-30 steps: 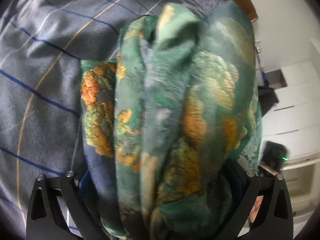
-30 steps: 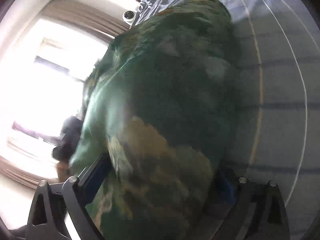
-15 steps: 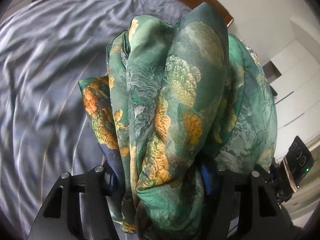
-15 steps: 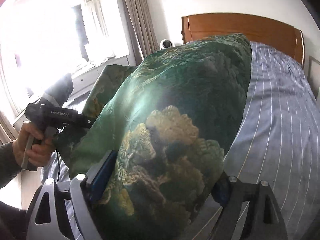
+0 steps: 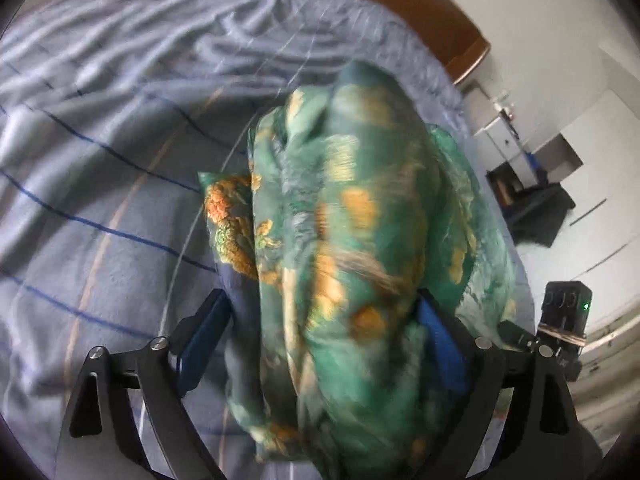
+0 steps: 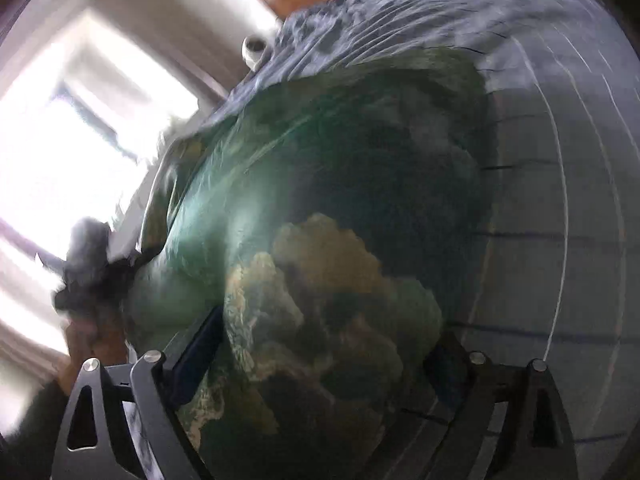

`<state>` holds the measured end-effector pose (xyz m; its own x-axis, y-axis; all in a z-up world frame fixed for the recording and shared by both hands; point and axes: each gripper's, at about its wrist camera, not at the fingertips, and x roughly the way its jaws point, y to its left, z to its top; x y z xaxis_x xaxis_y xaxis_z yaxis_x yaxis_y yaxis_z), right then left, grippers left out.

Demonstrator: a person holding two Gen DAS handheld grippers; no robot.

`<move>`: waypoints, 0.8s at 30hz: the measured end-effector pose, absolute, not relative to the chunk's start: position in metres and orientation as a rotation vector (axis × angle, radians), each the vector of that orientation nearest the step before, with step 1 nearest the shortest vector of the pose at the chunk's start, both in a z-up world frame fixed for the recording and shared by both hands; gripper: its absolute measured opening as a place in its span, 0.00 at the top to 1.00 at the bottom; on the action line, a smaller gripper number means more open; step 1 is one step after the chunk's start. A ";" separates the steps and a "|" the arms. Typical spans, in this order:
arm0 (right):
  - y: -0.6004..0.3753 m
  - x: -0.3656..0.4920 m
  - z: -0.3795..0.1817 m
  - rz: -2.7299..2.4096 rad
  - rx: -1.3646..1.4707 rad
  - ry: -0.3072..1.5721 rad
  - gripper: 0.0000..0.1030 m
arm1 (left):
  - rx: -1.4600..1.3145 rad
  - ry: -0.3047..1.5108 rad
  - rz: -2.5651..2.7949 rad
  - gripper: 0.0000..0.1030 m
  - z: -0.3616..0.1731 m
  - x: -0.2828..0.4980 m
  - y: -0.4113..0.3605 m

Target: Fold large clothes

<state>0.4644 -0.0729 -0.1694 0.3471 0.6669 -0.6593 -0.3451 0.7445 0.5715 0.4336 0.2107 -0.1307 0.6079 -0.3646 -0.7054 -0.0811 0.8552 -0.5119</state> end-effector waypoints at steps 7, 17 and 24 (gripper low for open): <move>-0.079 0.378 -0.106 0.587 0.070 0.738 0.08 | 0.032 0.671 0.083 0.00 -0.056 0.348 0.135; -0.080 0.254 -0.031 0.317 -0.168 0.505 0.08 | 0.030 0.642 0.129 0.00 -0.030 0.264 0.060; -0.071 0.186 -0.030 0.206 -0.210 0.570 0.08 | -0.042 0.682 0.173 0.00 -0.028 0.223 0.040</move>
